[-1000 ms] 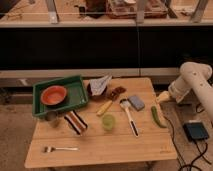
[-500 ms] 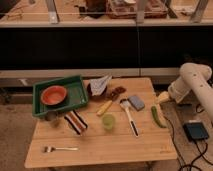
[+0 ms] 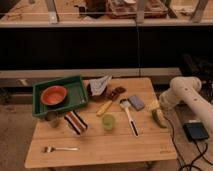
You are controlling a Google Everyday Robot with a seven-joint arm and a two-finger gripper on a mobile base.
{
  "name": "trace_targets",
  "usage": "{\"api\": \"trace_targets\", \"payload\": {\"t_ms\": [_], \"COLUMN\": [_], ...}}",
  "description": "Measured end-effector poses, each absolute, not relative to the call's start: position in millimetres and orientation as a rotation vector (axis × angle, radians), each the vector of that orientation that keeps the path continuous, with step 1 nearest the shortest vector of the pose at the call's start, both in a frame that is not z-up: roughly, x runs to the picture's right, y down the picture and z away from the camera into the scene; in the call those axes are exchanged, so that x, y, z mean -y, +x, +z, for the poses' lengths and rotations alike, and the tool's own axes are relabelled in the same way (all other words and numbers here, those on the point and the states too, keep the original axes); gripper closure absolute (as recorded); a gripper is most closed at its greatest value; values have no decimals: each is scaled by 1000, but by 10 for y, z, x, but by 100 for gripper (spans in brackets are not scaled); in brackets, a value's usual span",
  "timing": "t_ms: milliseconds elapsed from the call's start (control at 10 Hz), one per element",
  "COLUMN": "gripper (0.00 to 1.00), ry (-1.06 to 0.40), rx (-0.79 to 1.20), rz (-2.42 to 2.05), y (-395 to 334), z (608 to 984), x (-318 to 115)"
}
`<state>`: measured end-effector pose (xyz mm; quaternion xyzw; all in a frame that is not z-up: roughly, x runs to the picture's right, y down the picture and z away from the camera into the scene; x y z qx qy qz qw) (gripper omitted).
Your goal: Place pepper in plastic cup
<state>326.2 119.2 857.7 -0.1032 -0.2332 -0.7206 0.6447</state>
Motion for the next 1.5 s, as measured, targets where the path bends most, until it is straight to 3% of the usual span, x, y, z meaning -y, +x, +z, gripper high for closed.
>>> {"api": "trace_targets", "payload": {"t_ms": [400, 700, 1100, 1500], "gripper": [24, 55, 93, 94], "ry": [-261, -306, -314, -272], "rx": [502, 497, 502, 515], "rz": [-1691, -1705, -1699, -1713], "y": [3132, 3099, 3120, 3033], "z": [8797, 8997, 8968, 8883], "x": [-1363, -1496, -1514, -1444]}}
